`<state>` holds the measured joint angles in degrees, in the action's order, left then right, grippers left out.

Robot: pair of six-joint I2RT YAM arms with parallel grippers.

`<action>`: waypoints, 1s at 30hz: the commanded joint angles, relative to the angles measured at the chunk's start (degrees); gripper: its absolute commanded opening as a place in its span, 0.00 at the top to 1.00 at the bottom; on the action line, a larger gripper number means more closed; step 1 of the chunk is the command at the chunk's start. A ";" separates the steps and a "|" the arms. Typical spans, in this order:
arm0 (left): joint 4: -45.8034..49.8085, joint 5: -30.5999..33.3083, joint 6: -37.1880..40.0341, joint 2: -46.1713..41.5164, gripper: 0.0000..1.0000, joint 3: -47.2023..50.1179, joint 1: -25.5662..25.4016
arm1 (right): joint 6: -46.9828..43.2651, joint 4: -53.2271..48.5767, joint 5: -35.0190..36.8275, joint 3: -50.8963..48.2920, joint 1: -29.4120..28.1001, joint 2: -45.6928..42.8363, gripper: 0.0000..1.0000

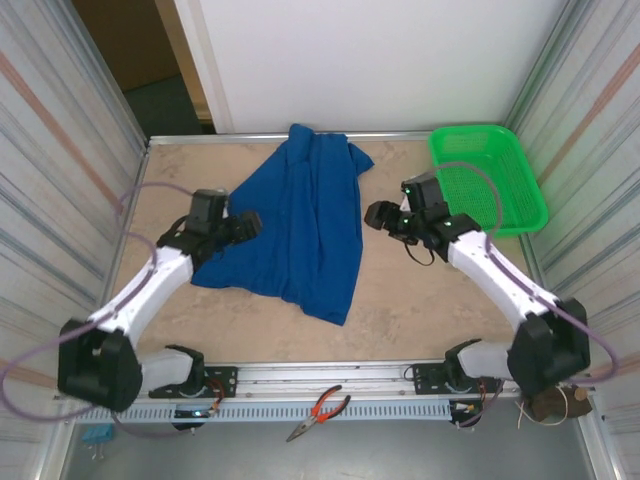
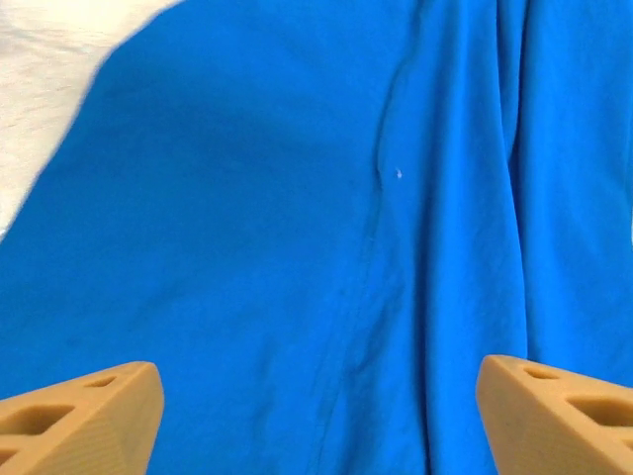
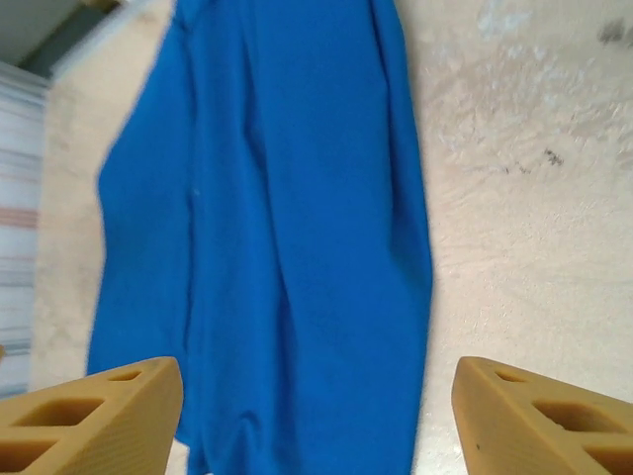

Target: Fold the inside-out t-shirt

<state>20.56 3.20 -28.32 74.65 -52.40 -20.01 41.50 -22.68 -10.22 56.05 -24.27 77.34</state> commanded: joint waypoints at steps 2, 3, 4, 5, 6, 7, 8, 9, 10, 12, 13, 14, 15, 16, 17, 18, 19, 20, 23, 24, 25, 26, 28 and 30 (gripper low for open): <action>1.37 5.19 3.76 3.18 0.25 -0.34 -5.37 | -0.26 -0.32 -1.03 -4.34 -5.11 0.15 0.32; 1.54 5.87 3.14 3.26 0.26 0.67 -6.43 | 0.29 0.05 -0.79 -5.65 -6.33 -0.43 0.32; 1.59 6.52 2.71 3.28 0.28 2.04 -7.66 | 1.01 0.30 -0.37 -7.13 -7.75 -1.11 0.31; 1.80 7.32 2.15 3.30 0.30 3.63 -8.82 | 1.88 0.43 0.23 -8.44 -9.17 -1.75 0.31; 1.94 7.98 1.73 3.31 0.31 4.78 -9.79 | 2.54 0.67 0.73 -9.64 -10.14 -2.28 0.31; 1.86 8.47 1.35 3.35 0.33 6.12 -10.85 | 3.44 0.98 1.34 -10.96 -11.24 -2.86 0.30; 1.86 9.25 1.03 3.39 0.34 7.32 -11.92 | 4.36 1.42 1.60 -12.08 -12.08 -3.31 0.30; 1.73 10.04 0.66 3.39 0.35 8.25 -12.78 | 5.07 1.81 1.60 -12.92 -12.62 -3.58 0.30; 1.55 10.69 0.17 3.53 0.38 9.28 -13.56 | 5.70 2.13 1.76 -13.73 -13.12 -3.90 0.30; 0.80 11.34 -0.58 3.78 0.44 10.74 -14.64 | 6.53 2.61 2.13 -14.51 -14.07 -4.05 0.30; 0.32 11.47 -0.85 4.07 0.48 11.36 -15.07 | 6.74 2.77 2.17 -14.65 -14.57 -3.84 0.30; -0.02 11.62 -1.05 4.43 0.49 11.59 -15.35 | 6.76 2.90 2.30 -14.59 -15.11 -3.59 0.30; -0.36 11.74 -1.18 4.98 0.49 11.77 -15.49 | 6.80 2.78 2.63 -14.48 -15.70 -3.12 0.30; -0.64 11.82 -1.10 5.58 0.50 11.71 -15.73 | 6.77 2.79 2.89 -14.35 -16.18 -2.75 0.30; -0.77 11.99 -1.13 6.19 0.52 11.63 -15.87 | 6.76 2.88 3.09 -14.30 -16.59 -2.41 0.30; -0.87 12.25 -1.00 6.97 0.54 11.47 -15.98 | 6.89 2.96 3.25 -14.30 -16.90 -1.93 0.30; -0.91 12.50 -0.94 7.73 0.56 11.28 -15.97 | 7.01 3.08 3.35 -14.30 -17.26 -1.66 0.30; -1.02 12.61 -0.87 8.39 0.56 11.06 -15.94 | 7.10 3.22 3.49 -14.35 -17.53 -1.50 0.30; -1.79 12.66 -0.79 10.38 0.57 10.59 -16.01 | 7.63 3.68 3.97 -14.70 -18.26 -1.40 0.30; -1.92 12.77 -0.82 11.19 0.57 10.40 -16.09 | 7.87 3.78 4.06 -14.76 -18.41 -1.48 0.30; -2.14 12.96 -0.94 11.99 0.58 10.38 -16.04 | 8.05 3.87 4.15 -14.82 -18.58 -1.50 0.30; -2.39 13.06 -1.01 12.70 0.62 10.34 -16.03 | 8.15 3.95 4.23 -14.92 -18.67 -1.69 0.30; -2.80 13.15 -1.26 14.42 0.72 10.22 -15.95 | 8.25 3.86 4.41 -15.06 -18.84 -2.09 0.30; -2.68 12.98 -1.30 15.80 0.88 9.68 -16.02 | 8.32 3.71 4.50 -15.17 -18.89 -2.53 0.30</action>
<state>17.61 15.11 -29.23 88.16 -42.04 -35.75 48.25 -19.07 -7.22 41.58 -42.54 75.66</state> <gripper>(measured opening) 0.168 0.700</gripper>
